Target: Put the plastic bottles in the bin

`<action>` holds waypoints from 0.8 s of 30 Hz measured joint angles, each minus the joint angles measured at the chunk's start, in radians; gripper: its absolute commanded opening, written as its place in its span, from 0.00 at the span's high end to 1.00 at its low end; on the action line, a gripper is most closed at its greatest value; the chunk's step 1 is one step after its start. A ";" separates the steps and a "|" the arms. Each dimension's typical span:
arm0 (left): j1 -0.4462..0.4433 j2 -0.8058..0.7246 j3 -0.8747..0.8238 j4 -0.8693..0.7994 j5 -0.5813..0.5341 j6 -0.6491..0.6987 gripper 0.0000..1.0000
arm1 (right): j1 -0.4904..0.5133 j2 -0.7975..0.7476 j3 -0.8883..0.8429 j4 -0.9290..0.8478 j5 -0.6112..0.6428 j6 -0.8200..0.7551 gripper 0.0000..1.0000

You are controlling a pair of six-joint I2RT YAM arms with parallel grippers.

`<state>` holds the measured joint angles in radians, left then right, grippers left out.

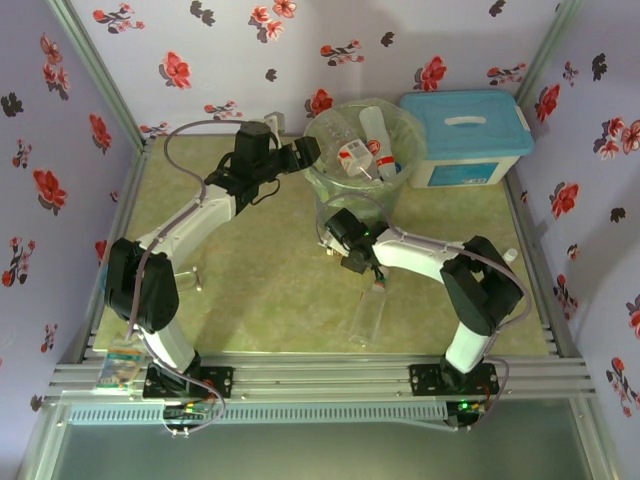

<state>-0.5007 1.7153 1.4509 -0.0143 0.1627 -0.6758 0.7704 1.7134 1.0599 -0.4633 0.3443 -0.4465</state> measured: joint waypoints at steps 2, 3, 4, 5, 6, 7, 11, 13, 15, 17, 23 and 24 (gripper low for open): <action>0.000 0.000 0.000 0.000 0.000 -0.003 0.19 | 0.011 -0.036 -0.014 0.000 -0.005 -0.005 0.51; 0.000 0.000 0.000 0.000 0.000 -0.003 0.20 | 0.016 -0.056 -0.016 -0.001 -0.008 -0.007 0.51; 0.000 0.000 0.000 0.000 0.000 -0.003 0.20 | 0.021 -0.077 -0.016 0.000 -0.011 -0.009 0.51; 0.000 0.000 0.000 0.001 0.000 -0.004 0.20 | 0.025 -0.100 -0.016 0.003 -0.012 -0.011 0.51; 0.001 0.000 0.000 0.002 0.000 -0.004 0.20 | 0.031 -0.124 -0.016 0.003 -0.016 -0.011 0.51; 0.001 0.000 0.000 0.002 0.000 -0.006 0.20 | 0.035 -0.144 -0.016 0.003 -0.019 -0.011 0.51; 0.003 0.000 0.000 0.003 0.000 -0.007 0.20 | 0.056 -0.232 -0.024 0.003 -0.055 -0.010 0.51; 0.003 0.000 0.000 0.003 0.000 -0.007 0.20 | 0.064 -0.291 -0.036 0.002 -0.084 -0.006 0.52; 0.003 0.000 0.000 0.004 0.000 -0.007 0.20 | 0.068 -0.369 -0.042 0.000 -0.114 -0.001 0.52; 0.003 0.000 0.000 0.005 0.000 -0.009 0.20 | 0.068 -0.443 -0.043 0.000 -0.134 0.005 0.52; 0.003 0.001 -0.001 0.007 0.000 -0.025 0.20 | 0.066 -0.572 -0.005 -0.009 -0.180 0.026 0.52; 0.003 0.001 -0.001 0.007 0.000 -0.026 0.20 | 0.062 -0.577 0.012 -0.014 -0.192 0.035 0.53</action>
<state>-0.4973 1.7161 1.4502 -0.0074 0.1623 -0.7017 0.8322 1.1366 1.0721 -0.4778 0.1524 -0.4118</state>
